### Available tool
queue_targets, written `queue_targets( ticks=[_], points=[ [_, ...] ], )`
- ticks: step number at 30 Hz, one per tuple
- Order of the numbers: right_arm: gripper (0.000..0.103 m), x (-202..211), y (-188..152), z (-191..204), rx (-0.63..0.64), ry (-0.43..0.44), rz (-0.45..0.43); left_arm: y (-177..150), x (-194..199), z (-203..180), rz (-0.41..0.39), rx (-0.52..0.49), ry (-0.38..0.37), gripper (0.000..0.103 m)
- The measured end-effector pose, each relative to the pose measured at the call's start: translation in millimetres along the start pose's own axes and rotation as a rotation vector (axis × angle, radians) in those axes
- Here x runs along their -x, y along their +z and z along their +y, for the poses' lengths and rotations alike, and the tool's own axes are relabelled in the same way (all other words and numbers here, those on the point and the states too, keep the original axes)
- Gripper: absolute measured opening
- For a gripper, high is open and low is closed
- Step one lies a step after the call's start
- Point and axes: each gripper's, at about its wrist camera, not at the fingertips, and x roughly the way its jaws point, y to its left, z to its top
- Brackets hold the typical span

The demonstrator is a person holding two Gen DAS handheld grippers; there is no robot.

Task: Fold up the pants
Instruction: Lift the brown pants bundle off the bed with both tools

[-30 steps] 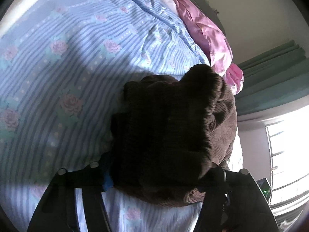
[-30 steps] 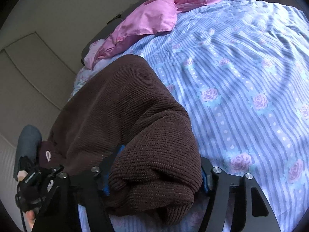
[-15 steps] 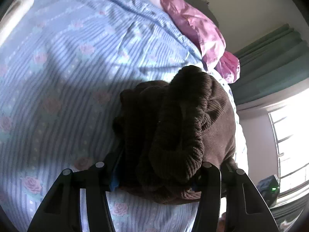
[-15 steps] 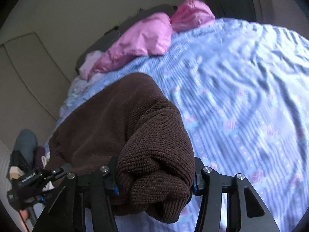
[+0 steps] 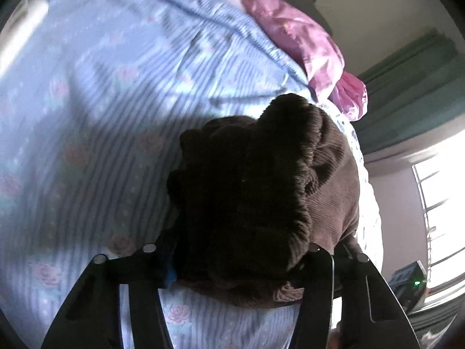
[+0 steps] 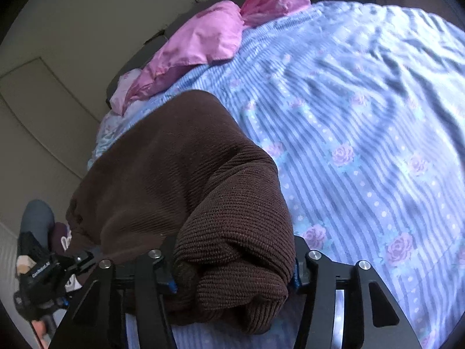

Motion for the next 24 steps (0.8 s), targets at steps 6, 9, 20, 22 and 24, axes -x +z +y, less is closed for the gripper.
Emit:
queue_targets(
  ticks=[6,9,20,22,24],
  points=[
    [0.048,34.5,7.3,23.5,0.056,0.018,-0.085,5.6,42.4,-21.3,-0.097,-0.066,-0.041,0.049],
    [0.048,57.7,10.9,38.4,0.089,0.037,-0.143,7.6,76.3,-34.8,-0.162,-0.110,-0.071,0.050],
    [0.048,141.2,17.3,119.4,0.225,0.170,-0.305,9.2,213.3,-44.3,-0.349,-0.189,-0.091,0.050],
    [0.048,147.2,16.8,140.0,0.246,0.206,-0.311,13.2,241.4,-35.9,-0.389,-0.191,-0.073,0.050],
    [0.048,148.1,15.4,164.0,0.267,0.241,-0.306,17.7,266.2,-24.9,-0.425,-0.186,-0.050,0.050]
  ],
)
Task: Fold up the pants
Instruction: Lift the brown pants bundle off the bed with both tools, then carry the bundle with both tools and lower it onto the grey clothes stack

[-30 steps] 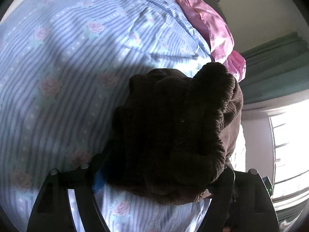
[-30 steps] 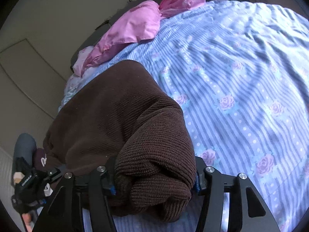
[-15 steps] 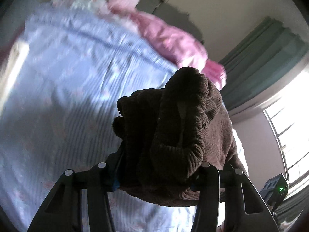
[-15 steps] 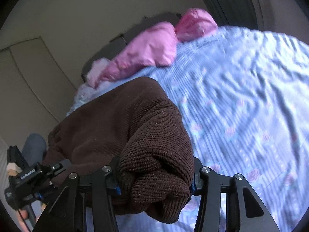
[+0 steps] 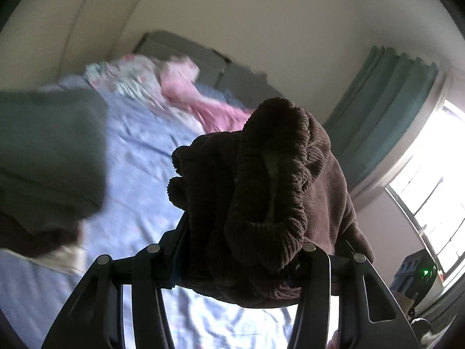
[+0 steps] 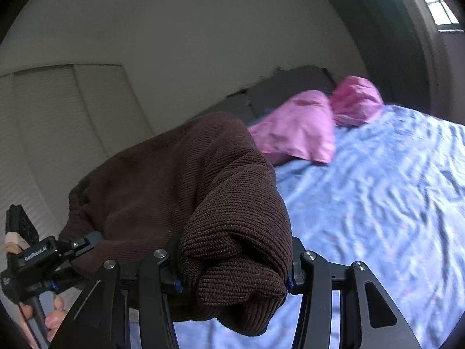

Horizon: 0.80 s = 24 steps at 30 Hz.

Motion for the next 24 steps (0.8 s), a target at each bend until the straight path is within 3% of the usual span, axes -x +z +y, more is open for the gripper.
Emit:
queue_targets(
  ticks=[11,17,24],
  points=[
    [0.048,-66.1,18.9,169.0,0.123,0.211,0.048,88.8,102.4,109.3,-0.132,0.095,0.131,0.050],
    [0.048,-117.3,20.2,249.3,0.206,0.266,0.119,128.4,118.3,174.8,-0.126,0.162,0.198,0.050],
    [0.048,-183.5,3.5,291.8,0.215,0.297,0.236,152.5,126.8,233.2,-0.123,0.191,0.267,0.050]
  ],
)
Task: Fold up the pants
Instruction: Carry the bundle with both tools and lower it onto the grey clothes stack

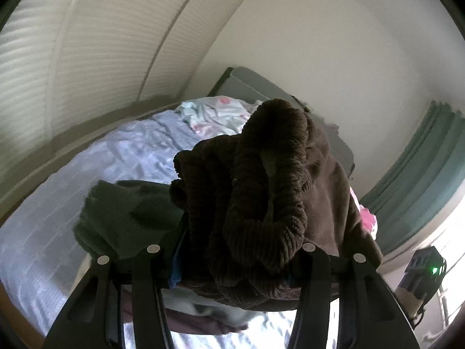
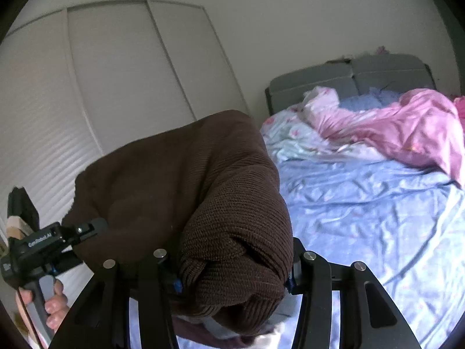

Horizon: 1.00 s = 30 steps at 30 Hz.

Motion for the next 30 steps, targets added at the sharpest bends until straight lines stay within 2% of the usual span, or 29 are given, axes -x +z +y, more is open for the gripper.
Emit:
queue_targets(
  ticks=[5,9,11,15,18,25,30],
  points=[
    [0.048,-30.8,-11.3,23.7,0.052,-0.012,0.022,13.5,-21.4,42.6,0.065,0.084,0.037,0.050],
    [0.048,-50.2,-20.2,35.5,0.061,-0.044,0.064,9.8,-45.7,56.8,0.104,0.049,0.096,0.050],
    [0.048,-59.2,-27.3,34.7,0.074,-0.071,0.082,5.1,-55.5,62.5,0.098,0.031,0.131,0.046],
    [0.048,-70.2,-37.2,39.9,0.123,-0.106,0.107,-0.8,-68.8,76.1,0.110,0.059,0.136,0.046],
    [0.048,-78.2,-40.3,34.2,0.098,-0.098,0.134,-2.2,-74.8,82.2,0.121,0.074,0.153,0.047],
    [0.049,-102.4,-51.6,14.2,0.027,-0.086,0.257,-8.2,-86.6,86.5,0.160,0.126,0.159,0.054],
    [0.049,-105.6,-54.5,12.0,0.020,-0.077,0.291,-10.7,-95.4,91.7,0.162,0.140,0.175,0.061]
  ],
)
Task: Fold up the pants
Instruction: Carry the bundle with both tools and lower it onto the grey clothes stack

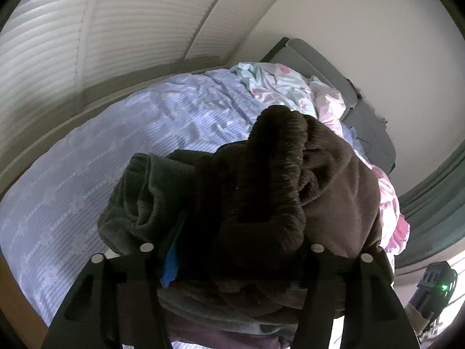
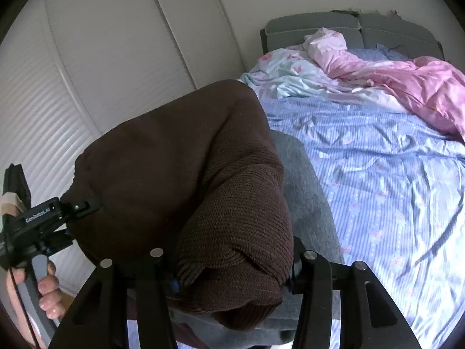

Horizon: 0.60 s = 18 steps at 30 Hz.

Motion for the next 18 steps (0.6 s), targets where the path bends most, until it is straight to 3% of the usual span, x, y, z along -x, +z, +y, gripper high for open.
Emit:
queue_targets(
  ticks=[4,7,12,18],
  points=[
    [0.051,-4.5,-2.2,-0.3,0.010,0.003,0.020,-4.1,1.0,4.3,-0.004,0.027,0.012,0.066],
    [0.054,-2.4,-0.8,1.5,0.007,0.002,0.031,-4.9,5.2,3.6,-0.006,0.042,0.063,0.073],
    [0.072,2.7,5.1,-0.9,-0.038,-0.027,0.071,-4.0,13.6,-0.1,0.012,0.087,0.130,0.085],
    [0.077,23.7,13.7,4.0,0.000,-0.043,0.066,-1.8,38.0,-20.0,-0.006,0.088,0.113,0.086]
  ],
)
